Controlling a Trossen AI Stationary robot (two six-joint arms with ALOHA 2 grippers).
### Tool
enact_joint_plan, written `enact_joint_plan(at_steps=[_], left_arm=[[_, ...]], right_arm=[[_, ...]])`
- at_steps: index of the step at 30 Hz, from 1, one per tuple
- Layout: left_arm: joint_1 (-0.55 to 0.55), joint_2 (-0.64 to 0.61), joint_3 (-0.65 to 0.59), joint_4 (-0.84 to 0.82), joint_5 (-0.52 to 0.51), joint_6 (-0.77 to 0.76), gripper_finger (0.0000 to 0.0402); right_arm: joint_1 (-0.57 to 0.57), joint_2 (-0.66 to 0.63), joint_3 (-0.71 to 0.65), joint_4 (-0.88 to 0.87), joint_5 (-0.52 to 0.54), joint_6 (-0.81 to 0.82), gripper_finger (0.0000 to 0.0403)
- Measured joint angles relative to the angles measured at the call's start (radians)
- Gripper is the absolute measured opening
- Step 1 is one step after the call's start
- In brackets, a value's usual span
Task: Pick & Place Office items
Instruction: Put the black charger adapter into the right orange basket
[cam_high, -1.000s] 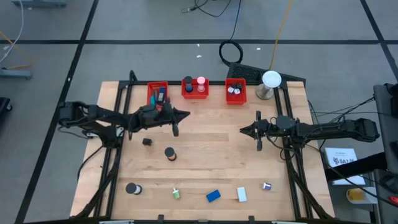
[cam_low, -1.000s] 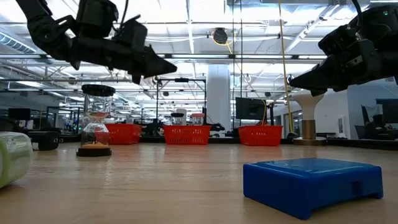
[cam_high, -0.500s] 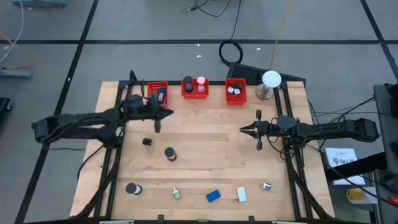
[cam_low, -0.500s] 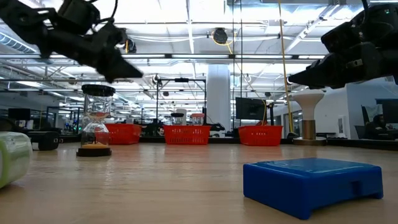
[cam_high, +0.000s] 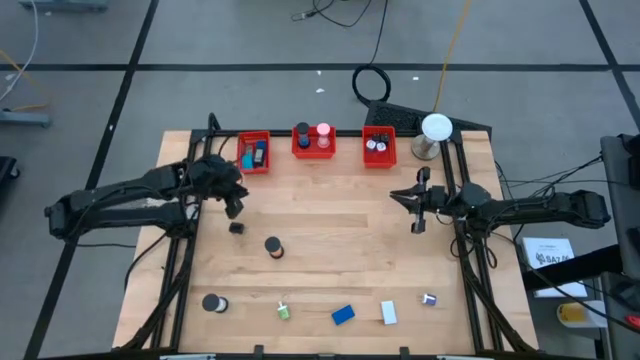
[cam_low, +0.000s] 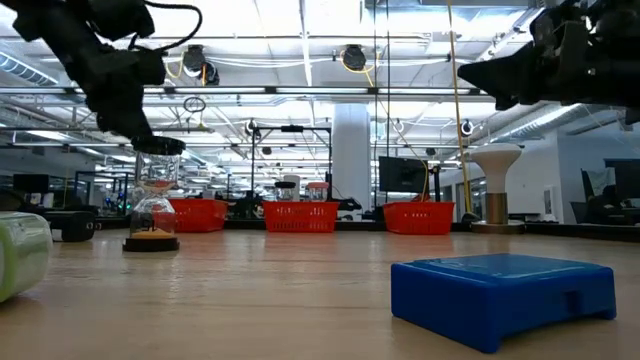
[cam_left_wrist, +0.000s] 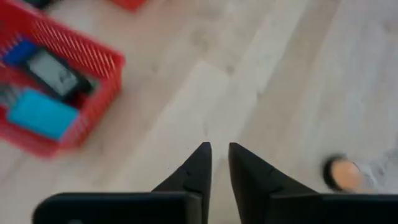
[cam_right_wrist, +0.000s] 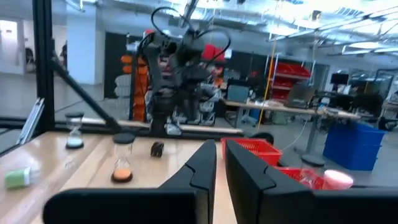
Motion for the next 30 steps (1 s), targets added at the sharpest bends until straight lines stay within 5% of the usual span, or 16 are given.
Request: enact_joint_plan(at_steps=[6, 16, 22, 30], left_arm=[[-0.059, 0.151, 0.068, -0.193, -0.02, -0.067, 0.0138], [-0.177, 0.436, 0.133, -0.257, -0.005, -0.012, 0.0265], [-0.282, 0.53, 0.133, -0.257, 0.032, 0.009, 0.0286], [-0.418, 0.55, 0.134, -0.269, -0.067, -0.044, 0.0286]], right_arm=[[0.0, 0.001, 0.0, 0.025, 0.0, 0.0, 0.0023], [0.0, 0.0, 0.0, 0.032, 0.003, -0.06, 0.0018], [0.0, 0.001, 0.0, 0.047, 0.004, -0.089, 0.0017], [0.0, 0.001, 0.0, 0.051, 0.004, -0.107, 0.0013]])
